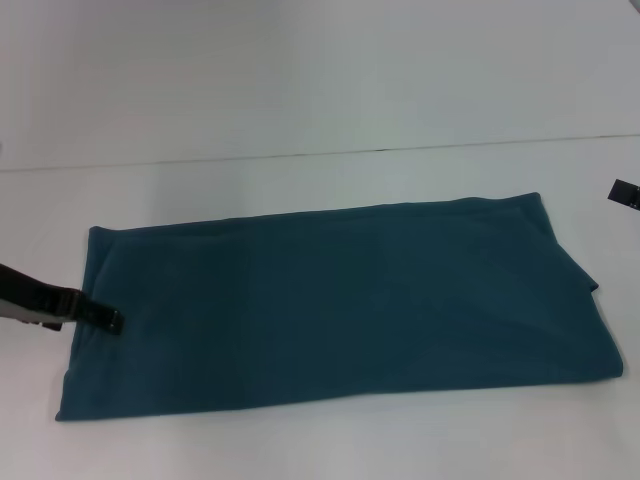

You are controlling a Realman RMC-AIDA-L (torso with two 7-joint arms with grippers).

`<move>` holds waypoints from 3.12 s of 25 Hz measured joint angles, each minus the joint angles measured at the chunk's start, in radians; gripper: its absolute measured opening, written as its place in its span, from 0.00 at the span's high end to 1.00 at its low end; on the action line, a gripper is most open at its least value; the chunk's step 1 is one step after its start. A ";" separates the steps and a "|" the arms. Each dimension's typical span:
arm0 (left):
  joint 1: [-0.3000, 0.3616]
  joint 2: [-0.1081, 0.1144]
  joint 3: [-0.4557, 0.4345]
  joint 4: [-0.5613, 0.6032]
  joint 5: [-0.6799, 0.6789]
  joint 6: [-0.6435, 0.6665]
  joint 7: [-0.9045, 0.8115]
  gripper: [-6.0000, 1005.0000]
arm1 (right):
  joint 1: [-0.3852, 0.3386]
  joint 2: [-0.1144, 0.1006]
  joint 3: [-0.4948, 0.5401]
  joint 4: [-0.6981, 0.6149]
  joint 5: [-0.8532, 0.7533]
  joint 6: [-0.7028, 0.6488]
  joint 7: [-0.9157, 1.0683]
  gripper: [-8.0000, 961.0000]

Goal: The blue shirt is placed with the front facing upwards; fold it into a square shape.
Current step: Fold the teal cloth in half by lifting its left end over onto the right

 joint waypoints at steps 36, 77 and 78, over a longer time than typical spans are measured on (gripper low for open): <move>-0.007 0.004 0.004 -0.109 0.029 -0.045 -0.105 0.11 | -0.002 -0.002 0.000 0.000 0.000 0.000 -0.008 0.05; -0.050 -0.004 0.003 -0.139 -0.038 -0.007 -0.041 0.15 | 0.001 -0.002 0.000 0.000 0.000 0.000 -0.010 0.05; -0.051 -0.004 0.001 -0.139 -0.039 -0.007 -0.039 0.15 | 0.001 -0.002 0.000 0.000 0.000 0.000 -0.010 0.05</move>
